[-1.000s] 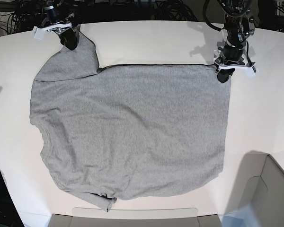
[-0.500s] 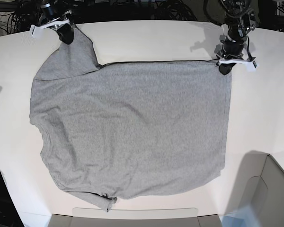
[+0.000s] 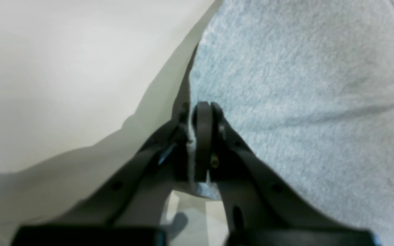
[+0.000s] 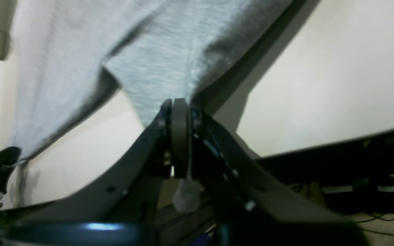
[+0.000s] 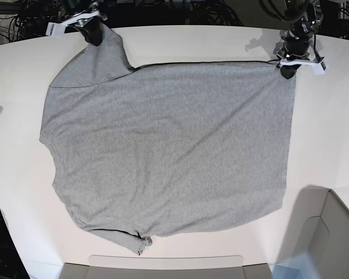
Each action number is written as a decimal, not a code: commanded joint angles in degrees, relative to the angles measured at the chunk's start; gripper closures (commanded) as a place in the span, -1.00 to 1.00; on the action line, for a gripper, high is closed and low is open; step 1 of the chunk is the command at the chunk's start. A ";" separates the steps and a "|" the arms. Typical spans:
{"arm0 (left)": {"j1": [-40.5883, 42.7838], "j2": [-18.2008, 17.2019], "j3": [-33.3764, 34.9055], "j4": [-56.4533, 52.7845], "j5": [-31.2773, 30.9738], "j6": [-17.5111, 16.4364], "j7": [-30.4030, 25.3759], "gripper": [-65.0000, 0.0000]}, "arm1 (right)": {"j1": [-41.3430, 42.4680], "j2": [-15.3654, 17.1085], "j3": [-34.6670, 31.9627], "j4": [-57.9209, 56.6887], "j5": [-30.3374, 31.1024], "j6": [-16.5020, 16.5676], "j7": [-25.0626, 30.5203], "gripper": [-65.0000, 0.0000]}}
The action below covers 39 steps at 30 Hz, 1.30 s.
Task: Fold the T-shirt properly
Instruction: 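Pull both grippers back, dragging the shirt toward the arms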
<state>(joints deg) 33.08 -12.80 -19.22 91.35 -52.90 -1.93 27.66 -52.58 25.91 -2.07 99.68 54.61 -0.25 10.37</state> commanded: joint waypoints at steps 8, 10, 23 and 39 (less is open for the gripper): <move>5.29 -0.52 -0.60 6.54 1.43 1.89 1.39 1.00 | -3.12 -3.19 4.57 4.28 -4.81 0.82 1.37 1.00; 5.91 -0.52 -0.60 8.47 1.43 1.89 1.39 1.00 | -3.29 -3.19 4.57 4.89 -4.72 0.82 1.37 1.00; 5.82 -0.17 -4.47 12.43 1.43 2.42 2.10 1.00 | -2.94 -2.66 4.66 5.42 -4.90 0.82 1.37 1.00; 1.69 -0.08 -5.52 14.54 1.52 2.59 8.69 1.00 | 0.31 1.56 5.89 5.42 -4.90 0.12 0.84 1.00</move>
<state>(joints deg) 34.26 -12.40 -24.14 104.95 -51.07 0.84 37.08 -51.94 26.70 3.57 104.01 49.67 -0.84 10.04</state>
